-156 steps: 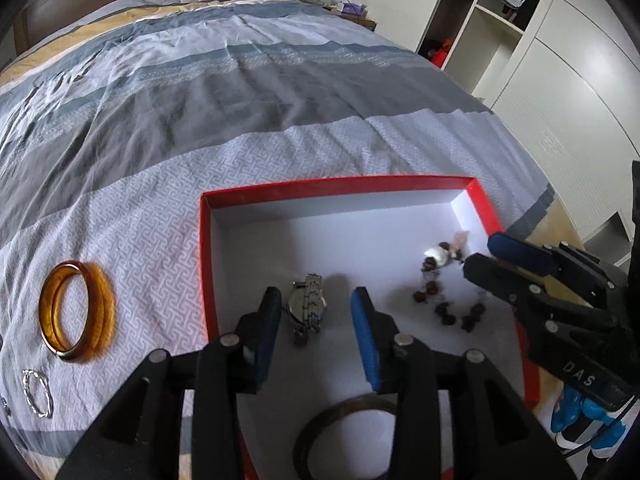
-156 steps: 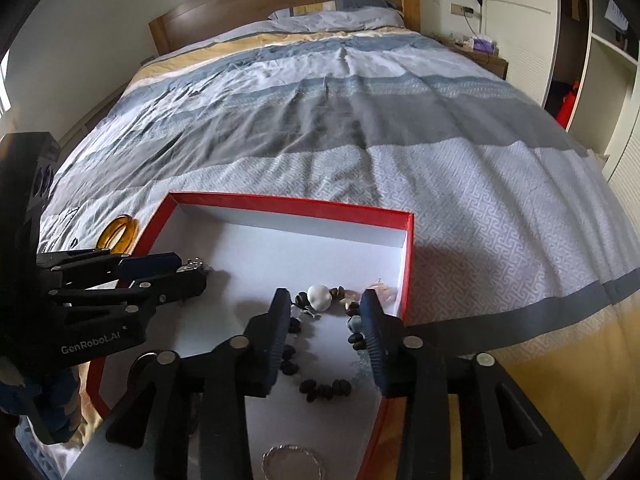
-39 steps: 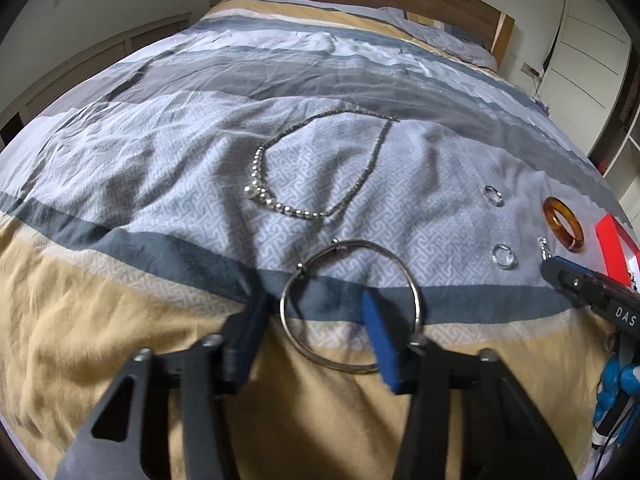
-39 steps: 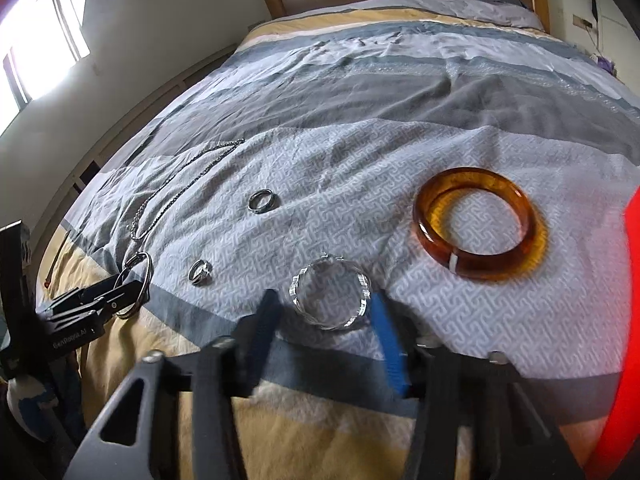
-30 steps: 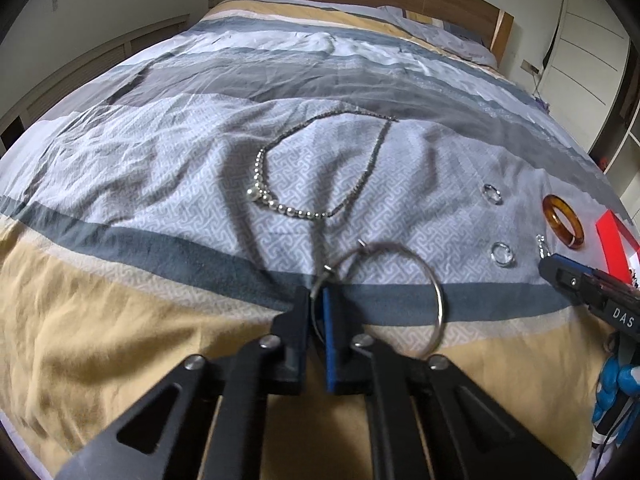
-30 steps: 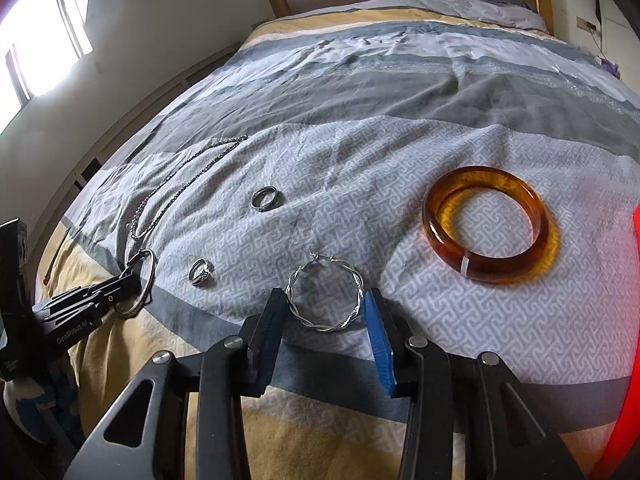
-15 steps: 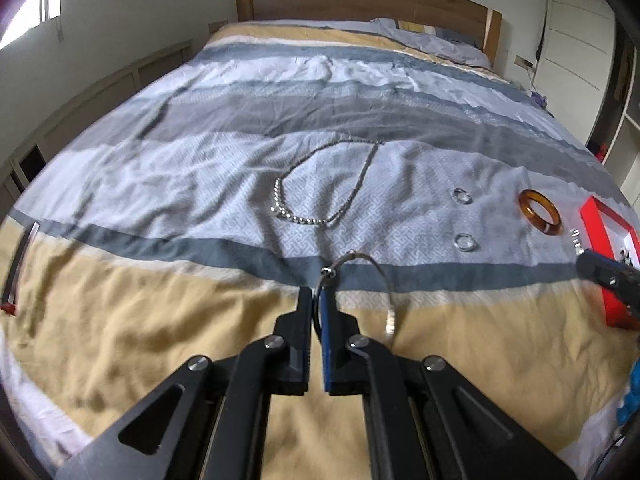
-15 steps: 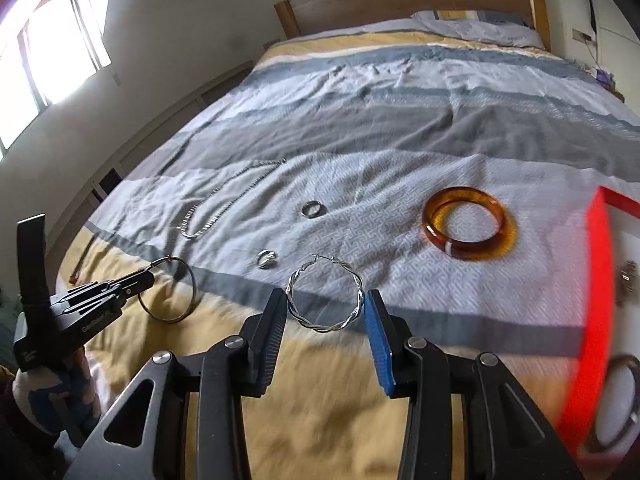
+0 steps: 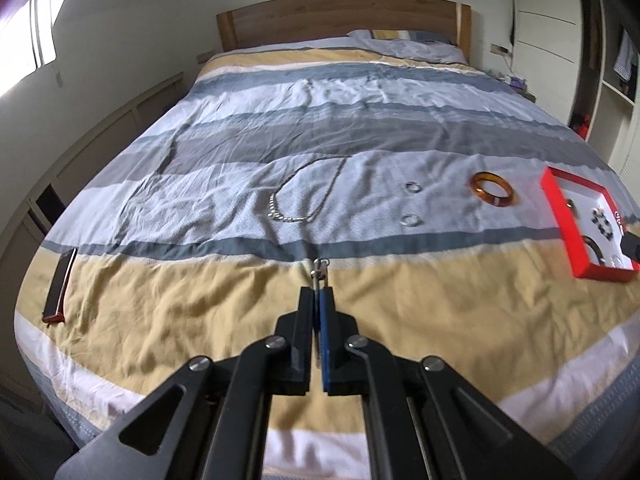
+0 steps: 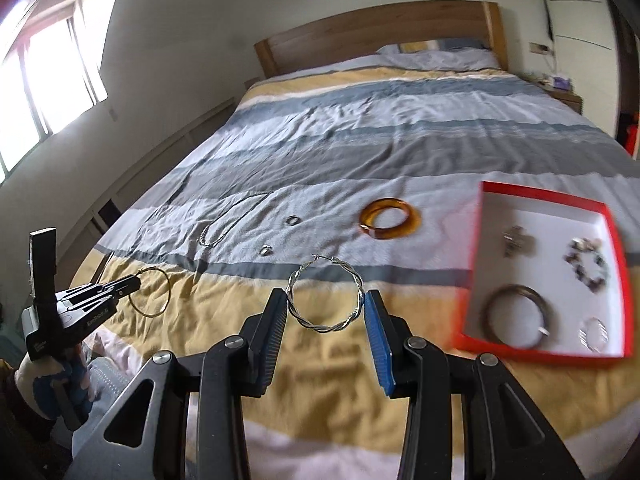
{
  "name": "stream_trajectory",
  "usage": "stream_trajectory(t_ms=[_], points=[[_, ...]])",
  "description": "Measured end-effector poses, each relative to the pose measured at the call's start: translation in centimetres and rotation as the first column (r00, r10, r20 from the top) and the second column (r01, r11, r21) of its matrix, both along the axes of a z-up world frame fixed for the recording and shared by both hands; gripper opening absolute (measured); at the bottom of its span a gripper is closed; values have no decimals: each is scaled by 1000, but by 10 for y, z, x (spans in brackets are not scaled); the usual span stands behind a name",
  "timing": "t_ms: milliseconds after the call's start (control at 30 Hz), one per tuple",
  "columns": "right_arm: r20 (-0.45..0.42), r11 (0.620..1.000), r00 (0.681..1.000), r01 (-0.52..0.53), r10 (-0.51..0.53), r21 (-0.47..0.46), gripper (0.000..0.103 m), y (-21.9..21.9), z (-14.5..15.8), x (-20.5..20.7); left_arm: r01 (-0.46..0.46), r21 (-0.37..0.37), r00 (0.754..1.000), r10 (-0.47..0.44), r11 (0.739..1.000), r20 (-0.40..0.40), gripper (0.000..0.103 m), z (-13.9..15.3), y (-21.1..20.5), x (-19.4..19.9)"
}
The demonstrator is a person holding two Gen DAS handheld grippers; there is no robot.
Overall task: Organize jewelry
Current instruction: 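Carry the silver hoop bangle and twisted hoop into the red box and release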
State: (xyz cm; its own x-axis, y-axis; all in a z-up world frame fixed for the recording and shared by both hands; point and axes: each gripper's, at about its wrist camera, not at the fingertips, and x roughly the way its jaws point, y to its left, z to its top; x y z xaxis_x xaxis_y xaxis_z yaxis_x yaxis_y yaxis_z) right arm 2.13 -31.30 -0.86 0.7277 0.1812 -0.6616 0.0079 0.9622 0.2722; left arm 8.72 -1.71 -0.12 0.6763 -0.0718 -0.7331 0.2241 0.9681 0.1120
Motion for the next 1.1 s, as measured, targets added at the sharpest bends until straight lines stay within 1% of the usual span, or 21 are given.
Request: stream_trajectory(t_ms=[233, 367, 567, 633, 700, 733, 767, 833, 900, 967, 1033, 1100], points=[[19, 995, 995, 97, -97, 2, 39, -51, 3, -55, 79, 1, 997, -79, 997, 25, 2, 26, -43, -26], [25, 987, 987, 160, -161, 7, 39, -84, 2, -77, 157, -4, 987, -157, 988, 29, 2, 39, -84, -36], [23, 975, 975, 222, -222, 7, 39, -128, -1, -94, 306, -30, 952, -305, 952, 27, 2, 55, -164, -44], [23, 972, 972, 235, -235, 6, 39, -142, -3, -95, 357, -44, 934, -356, 933, 25, 2, 59, -194, -45], [20, 970, 970, 243, -243, 6, 39, -153, -5, -94, 413, -53, 911, -412, 909, 24, 2, 62, -227, -46], [18, 969, 969, 246, -246, 6, 39, -159, -6, -91, 433, -61, 901, -432, 899, 21, 2, 62, -239, -47], [17, 969, 969, 247, -247, 6, 39, -163, -8, -90, 463, -77, 886, -464, 883, 12, 2, 61, -258, -47], [11, 969, 969, 247, -247, 4, 39, -175, -12, -84, 498, -92, 866, -500, 862, 3, 3, 58, -282, -46], [6, 969, 969, 247, -247, 3, 39, -183, -16, -77, 531, -109, 845, -535, 841, -12, 3, 51, -312, -43], [-4, 969, 969, 246, -246, 3, 39, -191, -22, -66, 551, -132, 828, -559, 824, -32, 3, 42, -333, -40], [-12, 970, 970, 242, -242, -1, 39, -197, -27, -56, 578, -148, 805, -590, 802, -55, 3, 29, -355, -34], [-22, 971, 971, 238, -238, -5, 39, -203, -34, -46, 592, -151, 790, -607, 792, -84, 3, 14, -368, -28]])
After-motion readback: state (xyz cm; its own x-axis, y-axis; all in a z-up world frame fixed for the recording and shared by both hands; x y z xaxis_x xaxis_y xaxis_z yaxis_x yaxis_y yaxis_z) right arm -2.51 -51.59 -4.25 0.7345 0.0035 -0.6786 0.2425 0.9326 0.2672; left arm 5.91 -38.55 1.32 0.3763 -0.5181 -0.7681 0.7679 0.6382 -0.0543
